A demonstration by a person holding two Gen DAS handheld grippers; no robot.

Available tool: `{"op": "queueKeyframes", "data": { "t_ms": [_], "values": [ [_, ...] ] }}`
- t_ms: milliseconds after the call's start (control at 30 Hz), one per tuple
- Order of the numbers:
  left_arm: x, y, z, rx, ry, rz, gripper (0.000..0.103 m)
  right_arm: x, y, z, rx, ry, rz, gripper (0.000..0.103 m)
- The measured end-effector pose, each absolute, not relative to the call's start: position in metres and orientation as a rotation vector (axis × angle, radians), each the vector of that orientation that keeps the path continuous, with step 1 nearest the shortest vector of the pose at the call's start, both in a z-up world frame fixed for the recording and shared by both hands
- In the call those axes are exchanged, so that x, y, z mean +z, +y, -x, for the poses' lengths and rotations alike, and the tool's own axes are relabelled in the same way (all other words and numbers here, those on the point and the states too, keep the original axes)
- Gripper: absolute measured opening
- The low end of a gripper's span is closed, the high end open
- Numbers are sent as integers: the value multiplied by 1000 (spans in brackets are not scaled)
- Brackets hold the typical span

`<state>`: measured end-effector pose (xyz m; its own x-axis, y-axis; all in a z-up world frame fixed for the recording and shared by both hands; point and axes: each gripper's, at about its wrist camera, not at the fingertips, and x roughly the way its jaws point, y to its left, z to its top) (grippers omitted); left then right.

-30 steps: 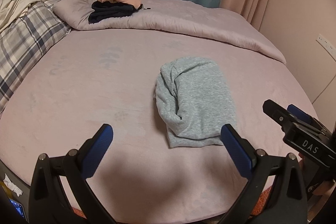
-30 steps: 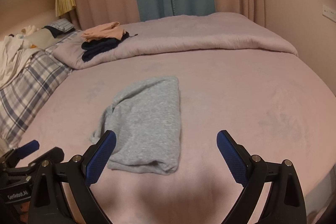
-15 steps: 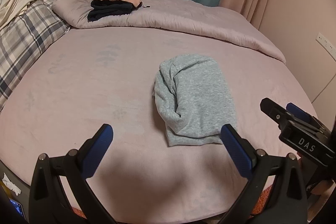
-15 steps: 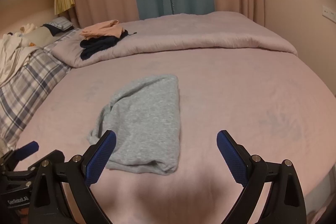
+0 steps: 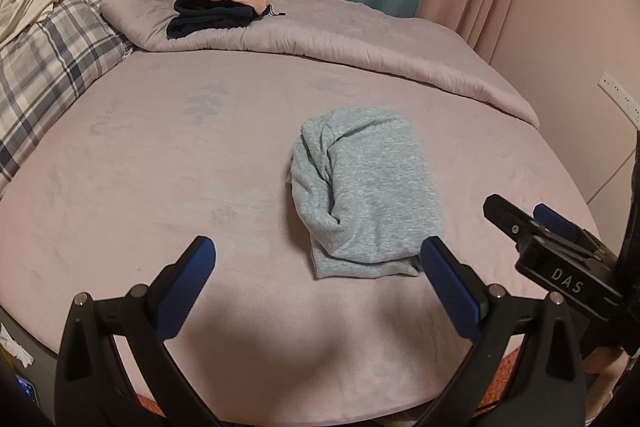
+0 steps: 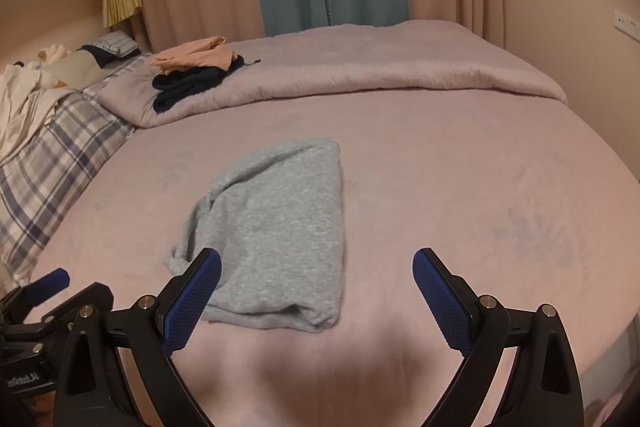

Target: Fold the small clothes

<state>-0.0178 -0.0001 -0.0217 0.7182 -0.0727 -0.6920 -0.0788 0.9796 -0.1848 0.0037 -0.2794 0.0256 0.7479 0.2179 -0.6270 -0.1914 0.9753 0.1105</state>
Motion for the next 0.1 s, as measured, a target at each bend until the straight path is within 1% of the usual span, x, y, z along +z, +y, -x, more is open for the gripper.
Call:
{"op": "queueKeyframes", "data": {
  "t_ms": [100],
  "values": [
    [-21,-1,19,-1,770,204,103,26,-280,-4,226,691,-41,96]
  ]
}}
